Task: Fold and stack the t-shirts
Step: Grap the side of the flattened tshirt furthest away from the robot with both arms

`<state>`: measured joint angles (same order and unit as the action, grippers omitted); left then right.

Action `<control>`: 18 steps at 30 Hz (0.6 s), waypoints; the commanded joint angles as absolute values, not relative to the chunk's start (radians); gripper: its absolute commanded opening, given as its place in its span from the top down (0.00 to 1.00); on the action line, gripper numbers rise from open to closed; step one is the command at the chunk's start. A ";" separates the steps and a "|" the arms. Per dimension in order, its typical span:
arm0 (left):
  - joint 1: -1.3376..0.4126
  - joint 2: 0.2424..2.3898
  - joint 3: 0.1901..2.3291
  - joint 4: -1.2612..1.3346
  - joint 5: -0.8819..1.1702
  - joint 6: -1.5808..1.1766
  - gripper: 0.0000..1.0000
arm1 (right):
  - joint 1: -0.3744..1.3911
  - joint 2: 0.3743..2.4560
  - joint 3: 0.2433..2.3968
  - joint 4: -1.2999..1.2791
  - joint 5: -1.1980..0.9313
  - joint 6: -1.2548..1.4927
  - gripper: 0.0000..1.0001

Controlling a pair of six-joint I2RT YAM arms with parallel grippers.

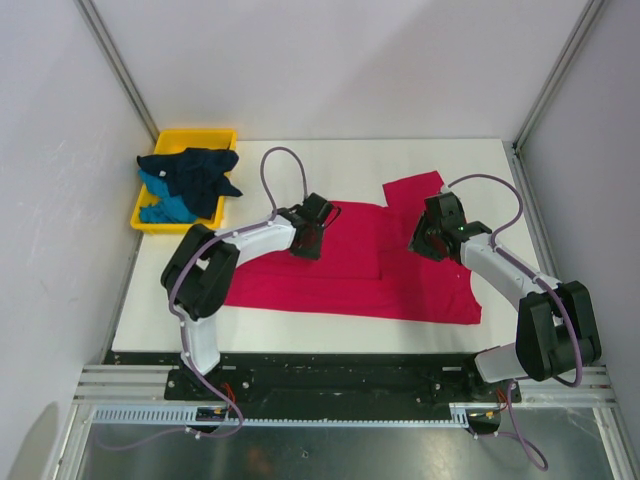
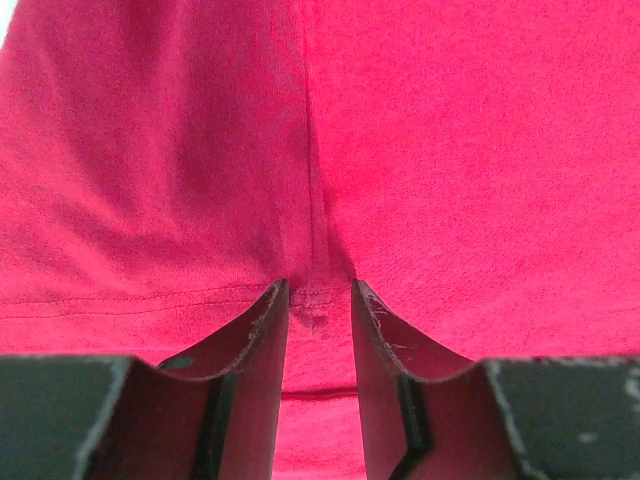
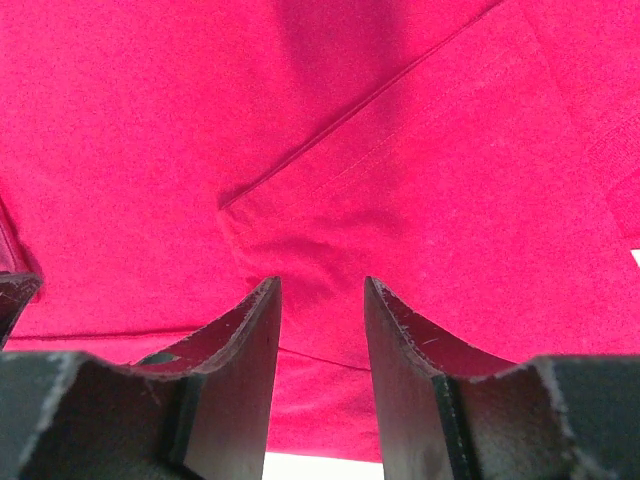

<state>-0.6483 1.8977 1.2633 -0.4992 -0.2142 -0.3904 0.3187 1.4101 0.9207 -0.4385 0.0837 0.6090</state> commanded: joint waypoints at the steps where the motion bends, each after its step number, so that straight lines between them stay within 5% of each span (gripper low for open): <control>1: -0.655 1.903 1.291 -0.504 -0.216 -0.364 0.64 | 0.318 1.398 0.956 -0.445 0.112 0.604 0.57; 18: -0.653 1.906 1.300 -0.529 -0.245 -0.354 0.70 | 0.303 1.406 0.941 -0.431 0.101 0.601 0.57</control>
<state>-0.6483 1.9026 1.2633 -0.5190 -0.2157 -0.3813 0.3134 1.4101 0.9207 -0.4427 0.0895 0.6090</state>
